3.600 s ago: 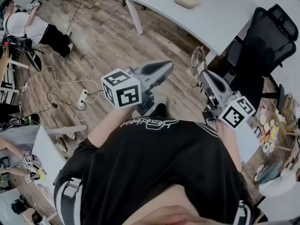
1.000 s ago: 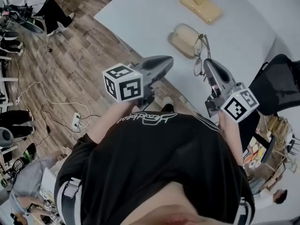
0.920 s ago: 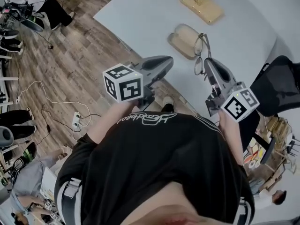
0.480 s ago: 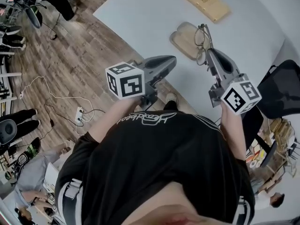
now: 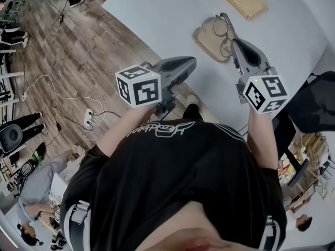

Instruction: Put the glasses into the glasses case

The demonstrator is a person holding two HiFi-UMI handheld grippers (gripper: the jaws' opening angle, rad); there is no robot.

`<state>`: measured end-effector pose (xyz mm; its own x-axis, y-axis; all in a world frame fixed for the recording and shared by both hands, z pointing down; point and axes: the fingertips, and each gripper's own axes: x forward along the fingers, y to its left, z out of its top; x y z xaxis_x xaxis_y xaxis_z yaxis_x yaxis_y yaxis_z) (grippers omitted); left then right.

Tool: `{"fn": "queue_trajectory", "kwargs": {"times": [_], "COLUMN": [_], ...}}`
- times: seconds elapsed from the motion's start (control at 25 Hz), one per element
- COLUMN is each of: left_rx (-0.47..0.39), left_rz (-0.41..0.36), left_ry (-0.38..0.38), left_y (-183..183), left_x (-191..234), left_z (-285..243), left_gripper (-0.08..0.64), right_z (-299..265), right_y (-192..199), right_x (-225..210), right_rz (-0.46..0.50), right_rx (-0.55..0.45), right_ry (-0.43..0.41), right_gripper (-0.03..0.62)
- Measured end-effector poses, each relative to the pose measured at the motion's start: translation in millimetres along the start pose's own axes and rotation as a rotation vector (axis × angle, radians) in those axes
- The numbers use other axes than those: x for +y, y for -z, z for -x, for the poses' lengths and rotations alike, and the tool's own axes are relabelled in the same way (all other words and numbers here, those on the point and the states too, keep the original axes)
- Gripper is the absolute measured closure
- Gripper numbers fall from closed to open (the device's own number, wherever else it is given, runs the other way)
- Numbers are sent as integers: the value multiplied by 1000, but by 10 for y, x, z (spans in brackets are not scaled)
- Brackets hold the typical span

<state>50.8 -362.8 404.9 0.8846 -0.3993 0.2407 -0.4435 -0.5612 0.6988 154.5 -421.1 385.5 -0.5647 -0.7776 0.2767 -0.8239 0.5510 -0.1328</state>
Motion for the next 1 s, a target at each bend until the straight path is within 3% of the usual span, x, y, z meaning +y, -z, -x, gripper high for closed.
{"fn": "queue_trajectory", "kwargs": {"times": [0.4, 1.0], "left_rx": [7, 25], "left_rz": [14, 34], "left_ry": [-62, -117], "left_y": [26, 143], "left_x": [209, 383], "left_z": [54, 3], "left_gripper": [552, 552], "right_z": [-399, -720], "right_y": [361, 1134], "right_x": [-111, -250], "right_rz": [141, 158], "right_rx": [135, 329], "right_ry": [7, -38], "right_gripper": [571, 571]}}
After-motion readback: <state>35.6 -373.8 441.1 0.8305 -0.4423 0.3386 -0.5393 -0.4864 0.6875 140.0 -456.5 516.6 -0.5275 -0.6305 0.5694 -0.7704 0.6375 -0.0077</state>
